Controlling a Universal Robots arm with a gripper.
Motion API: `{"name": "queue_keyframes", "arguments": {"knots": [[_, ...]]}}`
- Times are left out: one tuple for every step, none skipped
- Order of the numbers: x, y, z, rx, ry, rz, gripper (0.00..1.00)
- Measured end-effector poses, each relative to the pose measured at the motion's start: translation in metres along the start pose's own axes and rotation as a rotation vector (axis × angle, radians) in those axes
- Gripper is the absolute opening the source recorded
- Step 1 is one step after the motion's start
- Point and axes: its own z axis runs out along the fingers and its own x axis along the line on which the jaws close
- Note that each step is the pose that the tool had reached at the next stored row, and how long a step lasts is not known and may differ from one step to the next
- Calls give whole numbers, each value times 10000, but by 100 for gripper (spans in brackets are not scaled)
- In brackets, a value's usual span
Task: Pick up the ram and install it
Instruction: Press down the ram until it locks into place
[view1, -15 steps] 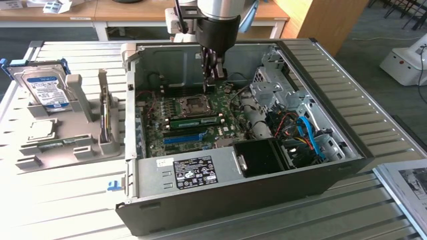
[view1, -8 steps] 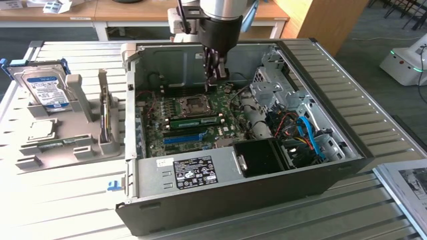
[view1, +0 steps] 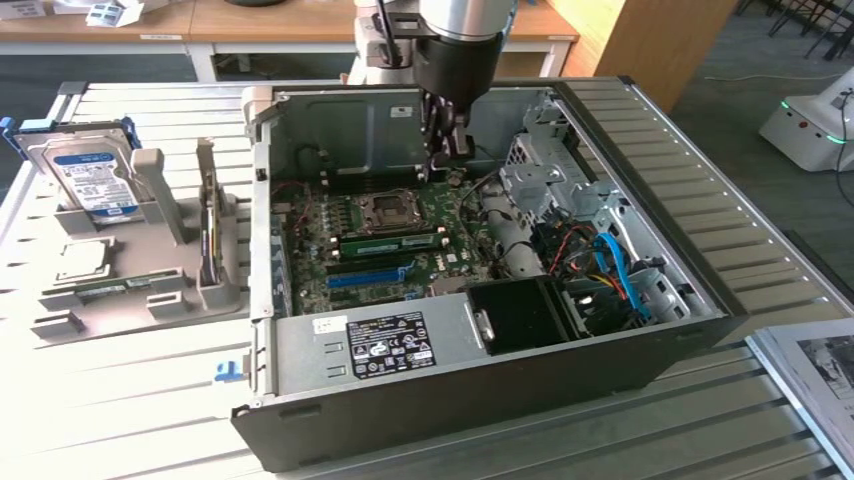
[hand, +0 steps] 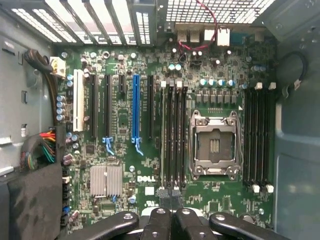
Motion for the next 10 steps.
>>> {"name": "queue_keyframes", "arguments": {"knots": [[0, -2, 0, 0, -1, 1, 10], [0, -3, 1, 0, -2, 3, 10], [0, -5, 1, 0, -2, 1, 10], [0, -7, 2, 0, -1, 1, 10], [0, -8, 2, -1, 0, 2, 10], [0, -7, 2, 0, 0, 3, 10], [0, -8, 2, 0, -1, 2, 10], [0, -8, 2, 0, -2, 1, 10], [0, -8, 3, 0, -2, 1, 10], [0, -8, 3, 0, -2, 1, 10]]}}
